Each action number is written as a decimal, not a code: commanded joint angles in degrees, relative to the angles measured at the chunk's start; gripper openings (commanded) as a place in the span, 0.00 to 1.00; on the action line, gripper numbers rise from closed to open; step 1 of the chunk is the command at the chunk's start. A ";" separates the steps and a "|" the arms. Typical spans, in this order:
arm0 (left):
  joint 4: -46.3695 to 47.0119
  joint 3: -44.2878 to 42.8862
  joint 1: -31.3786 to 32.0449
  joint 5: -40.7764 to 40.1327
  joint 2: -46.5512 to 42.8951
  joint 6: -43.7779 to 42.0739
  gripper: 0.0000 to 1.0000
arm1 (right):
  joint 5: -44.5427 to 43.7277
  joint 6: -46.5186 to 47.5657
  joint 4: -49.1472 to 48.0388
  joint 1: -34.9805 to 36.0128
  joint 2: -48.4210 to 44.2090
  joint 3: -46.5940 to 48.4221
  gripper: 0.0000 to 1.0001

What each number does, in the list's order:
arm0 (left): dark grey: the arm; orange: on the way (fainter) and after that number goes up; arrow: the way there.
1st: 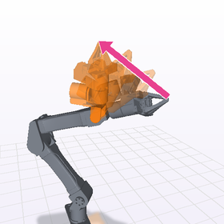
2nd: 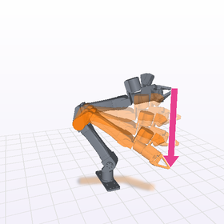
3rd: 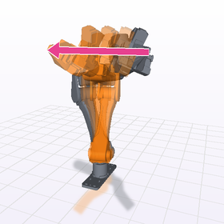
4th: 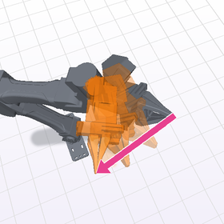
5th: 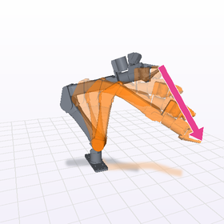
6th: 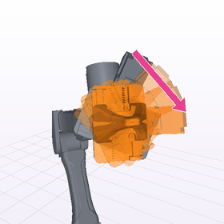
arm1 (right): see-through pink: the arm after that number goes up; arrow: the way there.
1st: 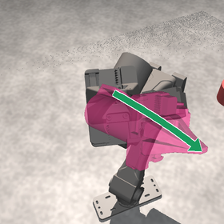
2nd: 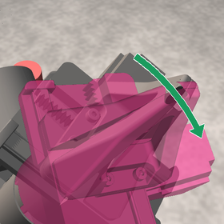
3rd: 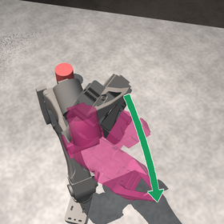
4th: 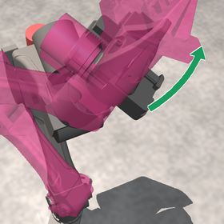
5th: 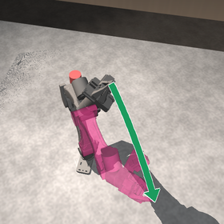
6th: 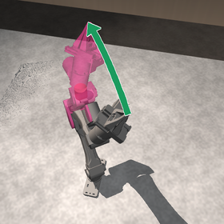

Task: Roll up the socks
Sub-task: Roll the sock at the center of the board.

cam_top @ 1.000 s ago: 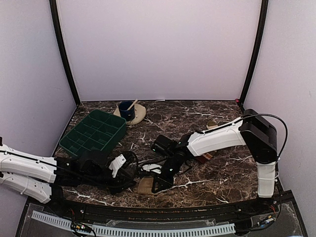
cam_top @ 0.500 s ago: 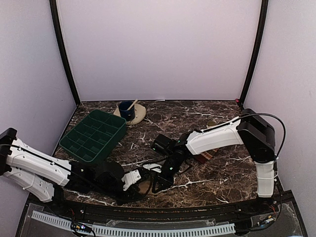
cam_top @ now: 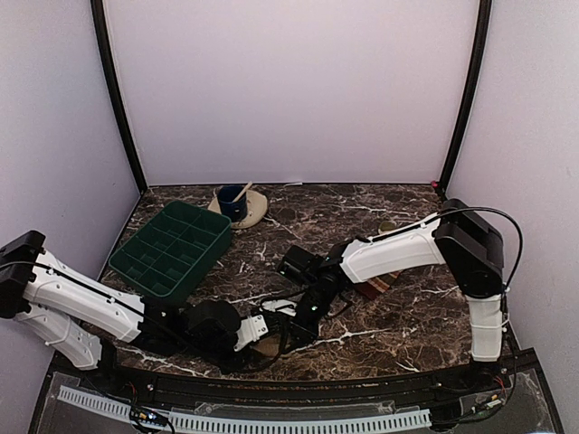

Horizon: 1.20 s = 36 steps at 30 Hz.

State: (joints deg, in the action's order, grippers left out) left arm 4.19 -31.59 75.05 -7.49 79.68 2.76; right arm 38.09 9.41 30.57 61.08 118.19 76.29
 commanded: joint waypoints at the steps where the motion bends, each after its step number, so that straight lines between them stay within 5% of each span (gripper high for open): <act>1: 0.03 -1.76 0.89 -3.25 1.38 -3.07 0.37 | -0.94 0.60 4.06 -0.43 2.39 0.26 0.02; 30: 0.82 -3.85 0.98 -0.43 6.53 -8.57 0.36 | 0.01 1.49 5.41 -0.52 3.19 1.40 0.02; 36: -0.47 -4.50 0.96 -0.64 7.68 -7.92 0.18 | -0.08 1.49 5.38 -0.61 3.19 1.13 0.02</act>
State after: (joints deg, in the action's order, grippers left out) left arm 5.02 -34.83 75.72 -9.15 86.65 -5.32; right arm 39.53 10.35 33.21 60.77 119.09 77.47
